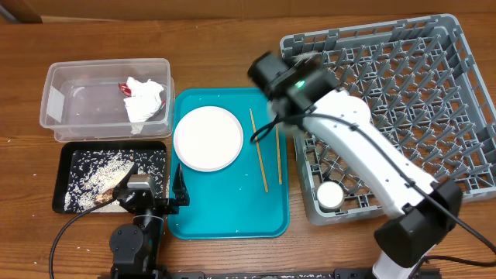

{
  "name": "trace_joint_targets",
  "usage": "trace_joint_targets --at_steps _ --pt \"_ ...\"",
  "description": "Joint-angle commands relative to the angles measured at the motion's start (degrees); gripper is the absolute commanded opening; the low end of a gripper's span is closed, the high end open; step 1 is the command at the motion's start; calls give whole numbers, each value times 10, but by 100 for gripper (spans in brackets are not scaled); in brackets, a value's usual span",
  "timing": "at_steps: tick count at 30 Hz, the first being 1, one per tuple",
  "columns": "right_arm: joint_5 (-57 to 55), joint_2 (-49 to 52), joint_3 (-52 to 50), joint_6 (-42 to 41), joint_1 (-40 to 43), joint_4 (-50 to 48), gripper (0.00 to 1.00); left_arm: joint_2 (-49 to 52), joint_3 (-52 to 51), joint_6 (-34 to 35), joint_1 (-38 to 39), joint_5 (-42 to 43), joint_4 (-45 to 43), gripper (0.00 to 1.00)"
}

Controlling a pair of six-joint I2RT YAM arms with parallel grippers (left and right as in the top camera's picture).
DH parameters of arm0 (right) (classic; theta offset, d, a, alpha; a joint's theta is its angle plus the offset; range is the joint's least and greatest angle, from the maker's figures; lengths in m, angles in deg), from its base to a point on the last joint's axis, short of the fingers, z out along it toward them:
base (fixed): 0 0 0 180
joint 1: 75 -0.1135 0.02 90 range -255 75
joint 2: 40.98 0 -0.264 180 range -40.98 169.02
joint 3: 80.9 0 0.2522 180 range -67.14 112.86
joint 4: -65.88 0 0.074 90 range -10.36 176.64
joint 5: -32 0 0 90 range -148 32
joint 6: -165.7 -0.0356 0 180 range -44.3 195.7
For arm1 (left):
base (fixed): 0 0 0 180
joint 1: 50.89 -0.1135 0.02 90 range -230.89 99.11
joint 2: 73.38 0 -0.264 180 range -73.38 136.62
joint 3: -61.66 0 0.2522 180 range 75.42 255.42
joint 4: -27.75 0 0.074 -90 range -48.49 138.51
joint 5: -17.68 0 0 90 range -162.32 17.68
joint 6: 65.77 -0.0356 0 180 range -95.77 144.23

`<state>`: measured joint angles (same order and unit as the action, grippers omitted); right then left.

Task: Sort waste into correct bins and load items into the dishwasher
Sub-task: 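Grasp the white bowl with the right gripper and place it in rack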

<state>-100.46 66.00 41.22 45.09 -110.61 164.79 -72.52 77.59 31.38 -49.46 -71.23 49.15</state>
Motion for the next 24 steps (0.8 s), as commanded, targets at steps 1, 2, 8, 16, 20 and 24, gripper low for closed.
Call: trace_joint_targets --at_steps 1,2,8,16,20,24 --pt "-227 -7 14 -98 57 -5 4 -6 -5 6 1 0 -4 100" --pt "-226 -6 7 -98 89 -7 4 -6 -5 6 1 0 -4 100" --pt "-235 -5 -59 -98 249 -9 4 -6 -5 6 1 0 -4 100" --pt "-209 -5 -142 -97 356 -50 4 -6 -5 6 1 0 -4 100" --pt "-209 -5 -196 -97 349 -80 4 -6 -5 6 1 0 -4 100" --pt "-211 -4 -230 -82 336 -110 4 -6 -5 6 1 0 -4 100"
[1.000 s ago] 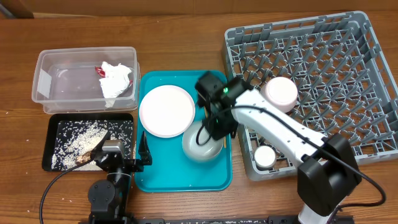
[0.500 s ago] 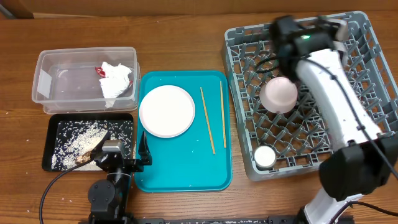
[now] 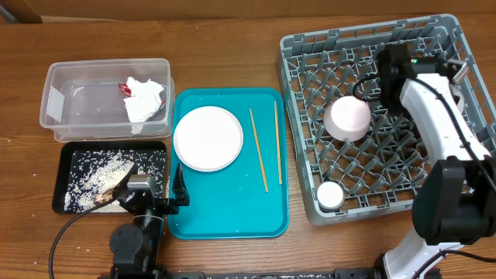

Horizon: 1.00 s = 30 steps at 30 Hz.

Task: Sort waste into correct bins and load items into the dishwasher
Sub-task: 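Grasp the white bowl with the right gripper and place it in rack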

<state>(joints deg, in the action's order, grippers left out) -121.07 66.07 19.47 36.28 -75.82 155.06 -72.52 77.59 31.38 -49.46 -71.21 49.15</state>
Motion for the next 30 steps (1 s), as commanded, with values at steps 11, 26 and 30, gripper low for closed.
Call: trace_joint_targets --at_steps 11,26,30 --pt "-56 -5 -12 78 -78 -74 4 -6 -5 6 1 0 -4 100" --pt "-38 -5 -11 114 -3 -84 4 -6 -5 6 1 0 -4 100" --pt "2 -5 -18 111 -24 -78 4 -6 -5 6 1 0 -4 100"
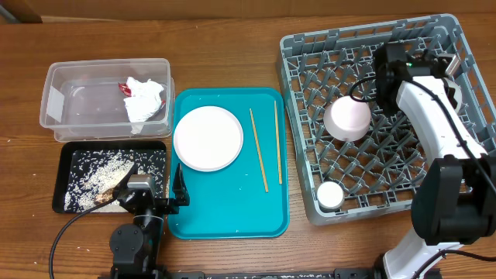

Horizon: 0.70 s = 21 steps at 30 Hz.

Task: Sort waste into correct bins and load items into the dishwasher
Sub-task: 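Grasp the white bowl with the right gripper and place it in rack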

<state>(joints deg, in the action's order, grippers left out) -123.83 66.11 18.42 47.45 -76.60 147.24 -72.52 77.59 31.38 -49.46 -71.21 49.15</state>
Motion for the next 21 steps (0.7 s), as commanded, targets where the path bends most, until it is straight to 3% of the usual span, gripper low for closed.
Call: trace_joint_targets --at_steps 1,8,15,21 --pt "29 -6 -15 0 -28 -1 4 -6 -5 6 1 0 -4 100" --pt "17 -5 -58 -2 -61 -18 4 -6 -5 6 1 0 -4 100" --pt "-146 -6 -37 -2 -62 6 4 -6 -5 6 1 0 -4 100" --pt "-127 -6 -38 3 -41 -5 4 -6 -5 6 1 0 -4 100"
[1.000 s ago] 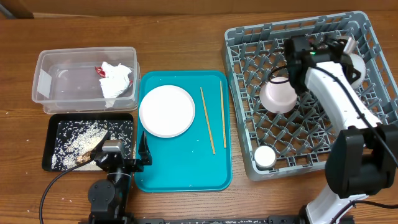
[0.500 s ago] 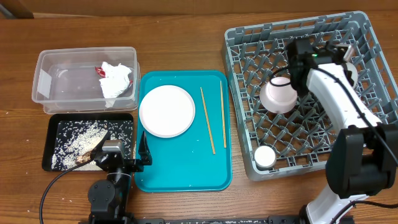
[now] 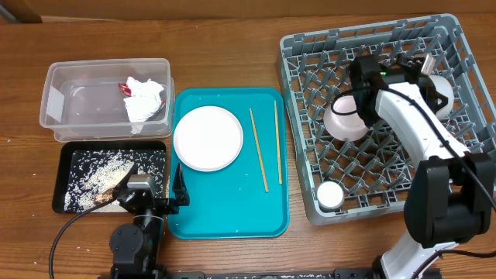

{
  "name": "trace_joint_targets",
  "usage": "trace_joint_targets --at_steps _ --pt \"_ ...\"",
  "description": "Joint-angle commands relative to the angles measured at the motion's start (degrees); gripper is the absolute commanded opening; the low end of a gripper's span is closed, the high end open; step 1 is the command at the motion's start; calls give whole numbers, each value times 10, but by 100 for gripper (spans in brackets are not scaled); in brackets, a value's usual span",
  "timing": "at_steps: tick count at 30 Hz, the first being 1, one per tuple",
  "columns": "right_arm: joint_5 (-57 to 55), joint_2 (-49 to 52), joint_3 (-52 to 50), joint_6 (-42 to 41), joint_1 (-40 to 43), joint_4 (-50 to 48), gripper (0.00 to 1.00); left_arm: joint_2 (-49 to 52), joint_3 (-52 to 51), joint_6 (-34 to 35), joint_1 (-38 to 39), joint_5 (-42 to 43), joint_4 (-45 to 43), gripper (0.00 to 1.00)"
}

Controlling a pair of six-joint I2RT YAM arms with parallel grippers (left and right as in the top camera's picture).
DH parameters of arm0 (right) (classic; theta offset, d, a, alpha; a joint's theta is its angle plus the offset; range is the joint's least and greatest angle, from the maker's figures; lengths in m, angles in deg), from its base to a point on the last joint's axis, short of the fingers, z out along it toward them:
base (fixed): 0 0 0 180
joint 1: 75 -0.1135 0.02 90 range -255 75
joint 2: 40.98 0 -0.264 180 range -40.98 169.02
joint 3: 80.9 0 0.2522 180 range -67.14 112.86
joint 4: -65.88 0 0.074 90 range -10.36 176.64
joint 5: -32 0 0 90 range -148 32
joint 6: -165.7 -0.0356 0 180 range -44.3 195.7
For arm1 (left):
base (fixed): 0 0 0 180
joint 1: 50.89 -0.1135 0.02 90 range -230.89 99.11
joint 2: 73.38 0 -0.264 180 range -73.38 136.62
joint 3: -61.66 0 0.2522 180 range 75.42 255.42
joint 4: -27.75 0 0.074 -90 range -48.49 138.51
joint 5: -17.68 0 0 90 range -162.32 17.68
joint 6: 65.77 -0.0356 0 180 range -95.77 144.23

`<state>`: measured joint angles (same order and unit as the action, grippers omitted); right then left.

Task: Sort waste into correct bins and load items into the dishwasher
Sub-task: 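Grasp the white bowl with the right gripper and place it in rack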

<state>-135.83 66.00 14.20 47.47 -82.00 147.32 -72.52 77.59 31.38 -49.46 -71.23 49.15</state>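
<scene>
A white bowl [image 3: 345, 120] lies upside down in the grey dish rack [image 3: 457, 46]. My right gripper [image 3: 361, 99] hangs over the bowl's right edge; its jaws look open and hold nothing. A small white cup [image 3: 331, 195] sits in the rack's near left corner. On the teal tray [image 3: 232, 213] lie a white plate [image 3: 208, 138] and two chopsticks [image 3: 258, 149]. My left gripper [image 3: 178, 190] rests low at the tray's near left edge, and the overhead view does not show how its fingers stand.
A clear bin [image 3: 70, 116] at the back left holds a crumpled tissue [image 3: 145, 99] and a red wrapper. In front of it a black tray [image 3: 66, 205] holds rice and food scraps. The table is brown wood.
My right gripper has moved left across the rack, from beside the bowl's right to over its right edge. The bowl, plate, chopsticks and left arm have not moved.
My right arm was first over the tray's right edge and the rack's left side, with no bowl visible in the rack. Then the bowl lay upside down in the rack and the gripper stood apart at the rack's back. It stayed there, then came back over the bowl.
</scene>
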Motion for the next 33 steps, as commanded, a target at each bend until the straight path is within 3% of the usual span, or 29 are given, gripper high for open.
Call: trace_joint_targets --at_steps 1,14,18,21,24,27,33 --pt "11 -5 4 5 14 -8 4 -6 -5 6 1 0 -4 100" --pt "36 -5 -23 7 -38 -10 5 -6 -5 6 1 0 -4 100" --pt "43 -5 -19 6 -63 9 28 -6 -5 6 1 0 -4 100" --pt "101 -5 9 6 -93 45 37 -6 -5 6 1 0 -4 100" --pt "150 -5 40 6 -125 74 37 -6 -5 6 1 0 -4 100" --pt "237 -5 94 6 -181 103 30 -6 -5 6 1 0 -4 100" --pt "282 -5 147 4 -219 108 30 -6 -5 6 1 0 -4 100"
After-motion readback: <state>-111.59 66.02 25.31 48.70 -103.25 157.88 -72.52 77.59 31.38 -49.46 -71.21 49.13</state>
